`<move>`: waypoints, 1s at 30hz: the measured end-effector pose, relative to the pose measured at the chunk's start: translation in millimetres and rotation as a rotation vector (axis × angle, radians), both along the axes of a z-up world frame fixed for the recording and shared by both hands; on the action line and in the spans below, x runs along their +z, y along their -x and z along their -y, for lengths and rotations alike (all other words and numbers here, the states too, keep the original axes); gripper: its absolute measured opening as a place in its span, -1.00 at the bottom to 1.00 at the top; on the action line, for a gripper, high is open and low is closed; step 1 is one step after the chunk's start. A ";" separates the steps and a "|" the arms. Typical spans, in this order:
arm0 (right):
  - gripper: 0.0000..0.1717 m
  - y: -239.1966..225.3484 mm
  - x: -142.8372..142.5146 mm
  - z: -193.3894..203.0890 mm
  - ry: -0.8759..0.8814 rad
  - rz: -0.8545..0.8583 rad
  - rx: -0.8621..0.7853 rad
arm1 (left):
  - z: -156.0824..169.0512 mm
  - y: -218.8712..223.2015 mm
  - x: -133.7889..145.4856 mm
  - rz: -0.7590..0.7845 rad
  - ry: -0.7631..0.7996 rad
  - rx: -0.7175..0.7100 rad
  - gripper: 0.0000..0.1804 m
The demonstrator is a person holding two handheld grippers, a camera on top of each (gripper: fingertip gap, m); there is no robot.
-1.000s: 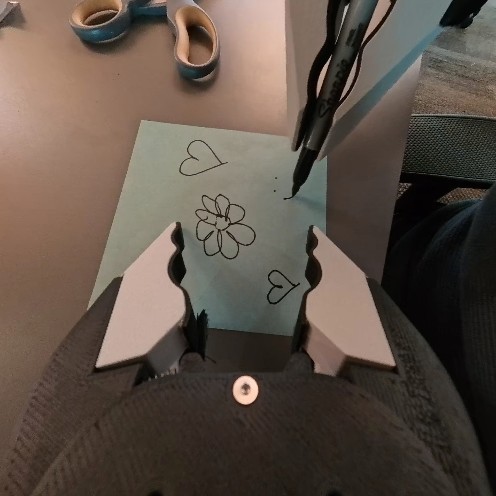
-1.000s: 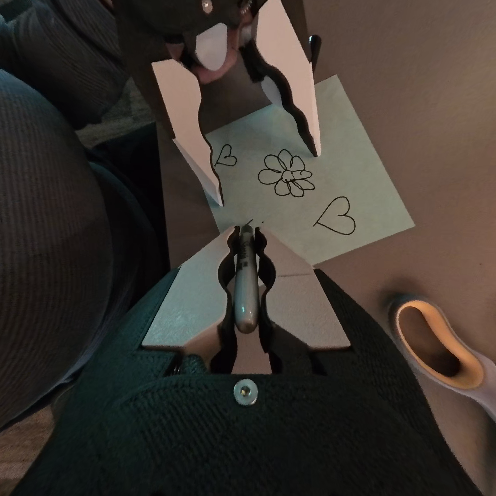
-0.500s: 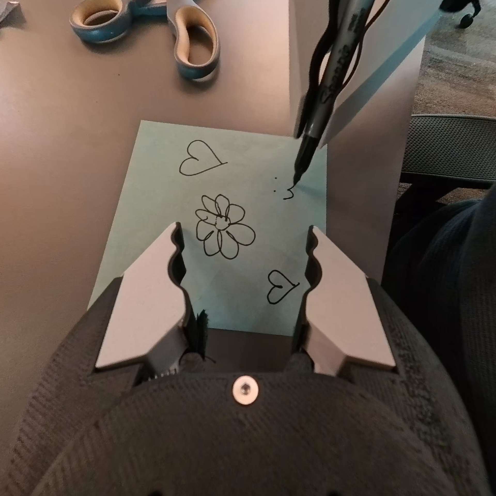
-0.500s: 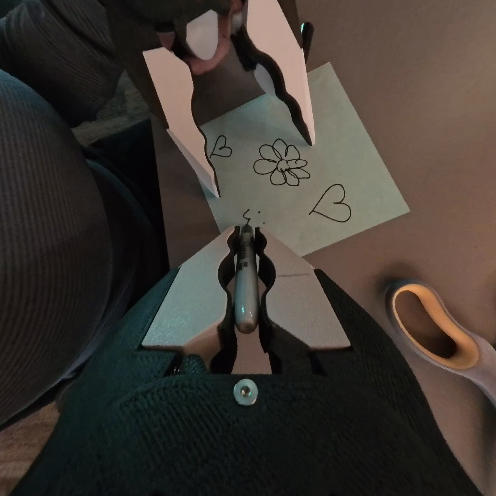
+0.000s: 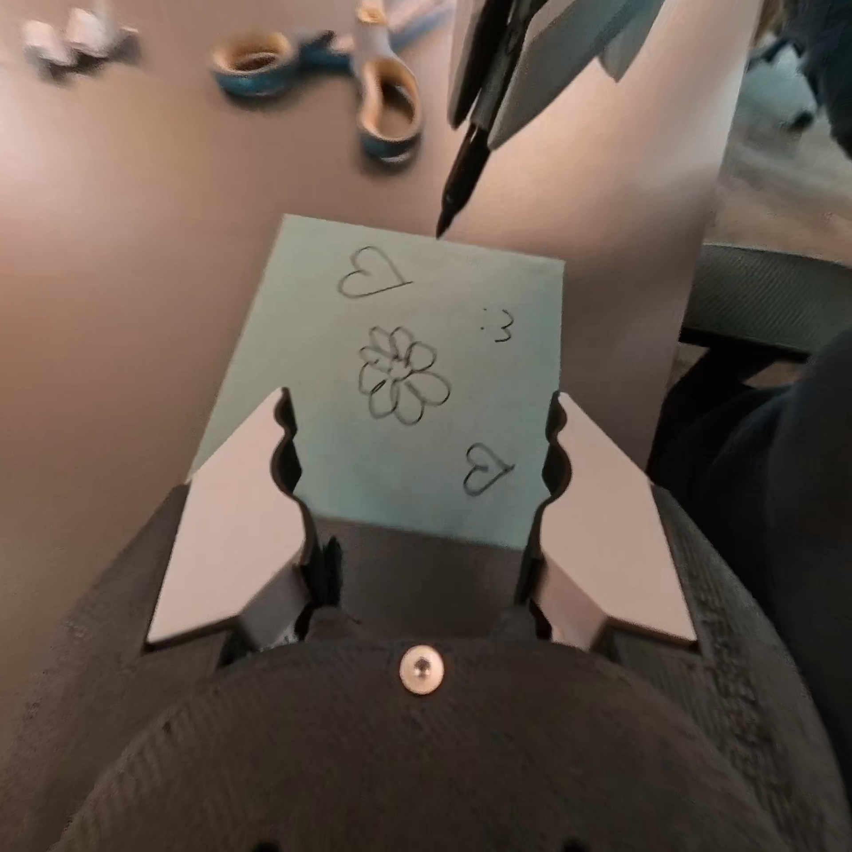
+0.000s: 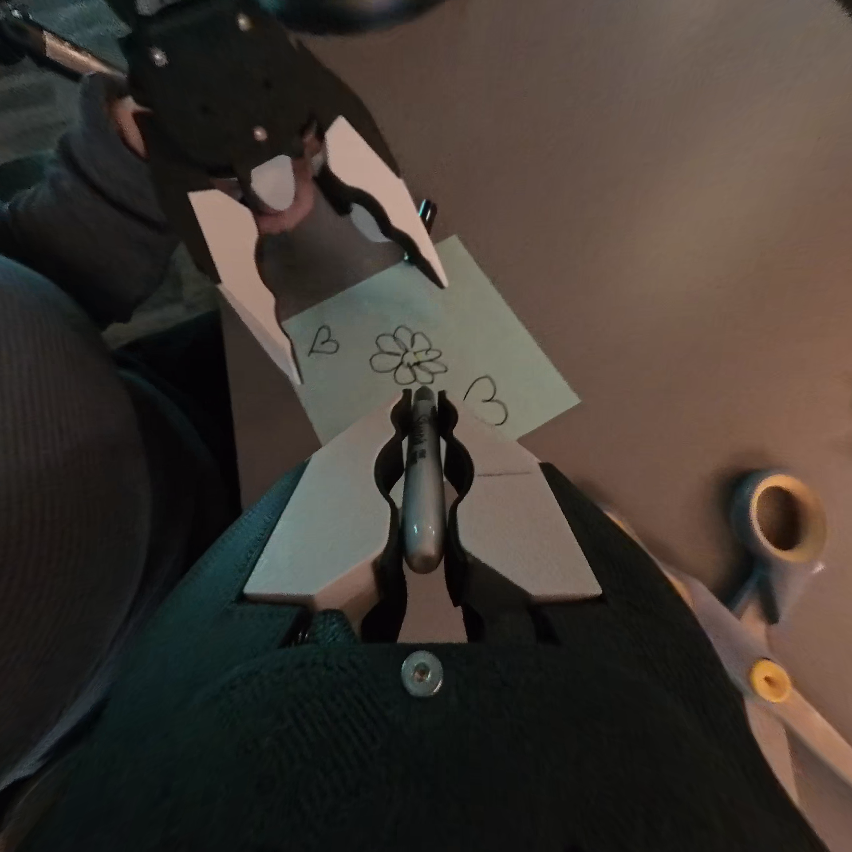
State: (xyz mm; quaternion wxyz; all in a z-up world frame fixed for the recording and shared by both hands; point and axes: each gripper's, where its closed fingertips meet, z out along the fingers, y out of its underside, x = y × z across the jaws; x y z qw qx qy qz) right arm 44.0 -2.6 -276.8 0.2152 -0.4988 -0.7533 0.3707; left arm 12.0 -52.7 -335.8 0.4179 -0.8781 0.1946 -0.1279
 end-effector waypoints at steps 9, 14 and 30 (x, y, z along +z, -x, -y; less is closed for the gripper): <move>-0.90 50.0 -1.2 0.7 0.003 -0.033 0.063 | 20.9 18.2 -16.4 -0.059 0.082 0.063 0.12; -0.91 68.5 -12.9 14.4 -0.066 0.042 0.193 | 20.7 18.8 -17.0 -0.079 0.093 0.075 0.10; -0.90 91.7 -37.8 53.5 -0.189 0.234 0.446 | 20.0 19.4 -17.1 -0.066 0.074 0.091 0.09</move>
